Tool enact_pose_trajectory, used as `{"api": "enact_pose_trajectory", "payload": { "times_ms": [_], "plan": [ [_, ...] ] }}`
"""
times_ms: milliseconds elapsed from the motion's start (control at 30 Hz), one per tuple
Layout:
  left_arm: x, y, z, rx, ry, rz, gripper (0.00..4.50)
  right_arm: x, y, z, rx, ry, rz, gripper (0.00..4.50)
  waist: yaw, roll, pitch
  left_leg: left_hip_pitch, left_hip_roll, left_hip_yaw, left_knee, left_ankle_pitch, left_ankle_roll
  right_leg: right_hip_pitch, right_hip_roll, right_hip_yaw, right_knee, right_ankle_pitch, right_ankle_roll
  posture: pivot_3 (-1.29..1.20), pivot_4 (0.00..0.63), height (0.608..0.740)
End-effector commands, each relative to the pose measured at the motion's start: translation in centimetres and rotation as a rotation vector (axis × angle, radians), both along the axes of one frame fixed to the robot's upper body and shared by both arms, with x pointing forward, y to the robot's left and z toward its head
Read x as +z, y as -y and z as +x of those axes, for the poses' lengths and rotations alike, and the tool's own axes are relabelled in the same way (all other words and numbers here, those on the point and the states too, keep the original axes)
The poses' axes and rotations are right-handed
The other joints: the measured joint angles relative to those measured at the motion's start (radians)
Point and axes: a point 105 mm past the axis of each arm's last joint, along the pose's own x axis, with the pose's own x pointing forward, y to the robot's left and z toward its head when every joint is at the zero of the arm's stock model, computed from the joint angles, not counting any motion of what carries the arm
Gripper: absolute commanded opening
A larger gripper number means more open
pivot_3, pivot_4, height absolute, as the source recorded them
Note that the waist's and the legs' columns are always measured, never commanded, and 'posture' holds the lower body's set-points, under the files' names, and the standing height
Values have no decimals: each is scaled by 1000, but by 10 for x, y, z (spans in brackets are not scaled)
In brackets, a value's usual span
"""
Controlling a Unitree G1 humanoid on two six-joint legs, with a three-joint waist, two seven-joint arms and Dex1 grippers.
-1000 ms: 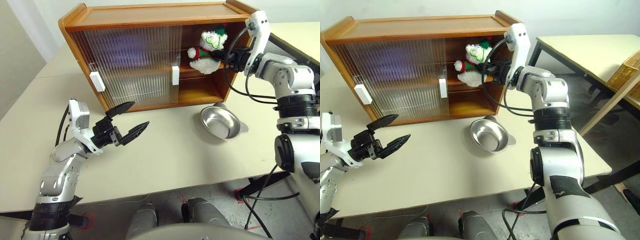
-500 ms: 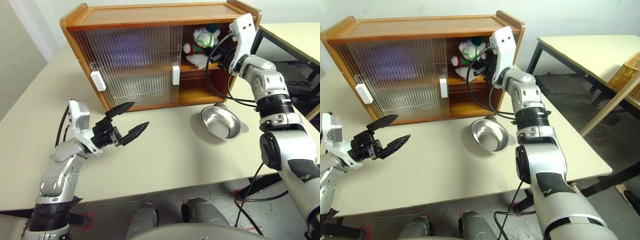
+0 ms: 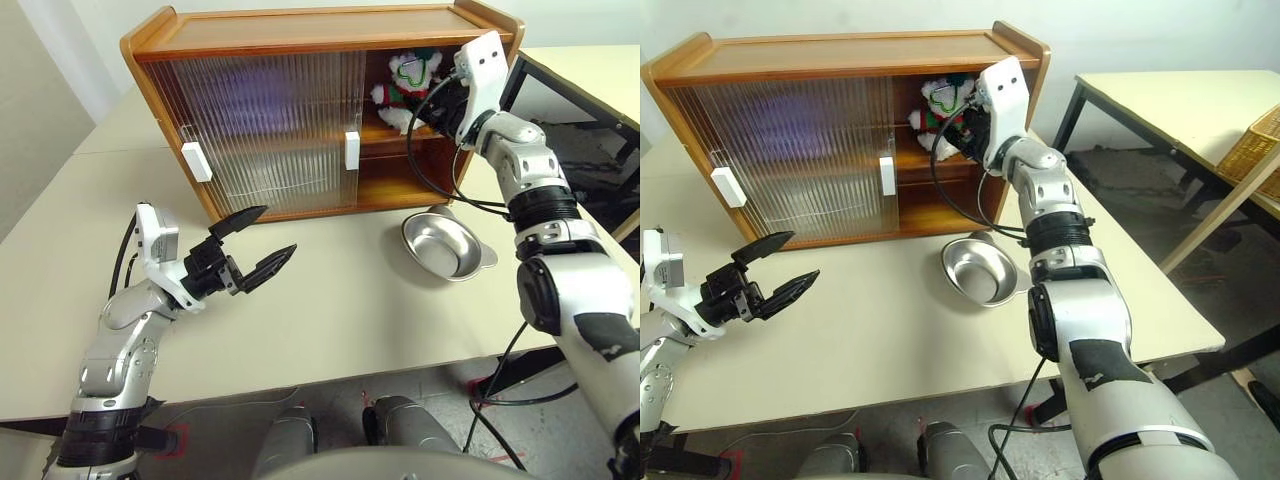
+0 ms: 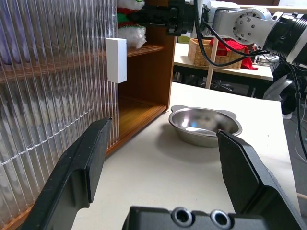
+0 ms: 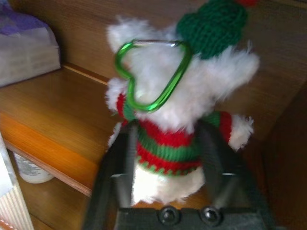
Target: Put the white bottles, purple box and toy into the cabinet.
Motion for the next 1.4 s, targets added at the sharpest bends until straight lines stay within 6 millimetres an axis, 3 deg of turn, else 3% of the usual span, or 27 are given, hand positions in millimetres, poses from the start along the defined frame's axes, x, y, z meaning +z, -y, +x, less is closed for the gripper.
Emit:
{"api": "enact_pose_trajectory", "payload": {
  "times_ms": [33,67,100,400,633,800,900,1000,1100,1233,1400],
  "plan": [
    [-2,0,-1,4,-6,4,4500,8,2,1,-5,13,29,3797,0,0,0,0,0,0,0,0,0,0,0,0,0,0,0,-100,0,740],
    [-2,0,-1,3,-6,5,4500,10,2,1,-5,13,35,4282,0,0,0,0,0,0,0,0,0,0,0,0,0,0,0,-106,0,740],
    [-1,0,0,2,-5,6,4500,11,2,1,-5,14,37,4463,0,0,0,0,0,0,0,0,0,0,0,0,0,0,0,-107,0,740],
    [1,1,2,-2,-2,7,4500,20,11,-2,20,1,40,4463,0,0,0,0,0,0,0,0,0,0,0,0,0,0,0,-116,0,740],
    [-1,1,0,0,-7,7,4500,17,15,-47,376,-155,-28,4463,1,0,0,-2,0,2,0,0,0,0,0,0,-1,-1,0,-109,3,740],
    [-5,0,-2,3,-15,6,4500,13,51,-70,387,-235,-89,4463,7,0,0,-1,-2,3,2,0,-1,2,0,0,-1,-3,1,-113,7,740],
    [-6,2,-2,0,-18,3,4500,12,61,-79,396,-262,-60,4463,6,0,0,2,-2,5,3,0,-1,4,0,1,-1,-4,5,-120,11,740],
    [-8,6,-2,-18,-28,12,4500,-3,76,-95,397,-305,-96,4463,5,0,0,7,-2,5,3,0,-1,9,2,1,-1,-8,11,-128,17,740],
    [-7,6,-1,-21,-28,11,4500,-27,92,-105,360,-456,36,4463,6,-1,0,8,-2,4,3,0,-1,11,2,1,0,-8,11,-127,21,740],
    [-8,5,-2,-21,-30,15,4500,-60,108,-119,322,-595,48,4463,6,-1,0,8,-2,4,4,1,-1,11,2,1,0,-8,11,-120,23,740],
    [-7,6,-3,-21,-32,14,4500,-95,138,-115,88,-772,196,4463,3,0,1,9,-2,5,3,1,-1,11,2,2,0,-9,12,-119,25,740]
  ]
}}
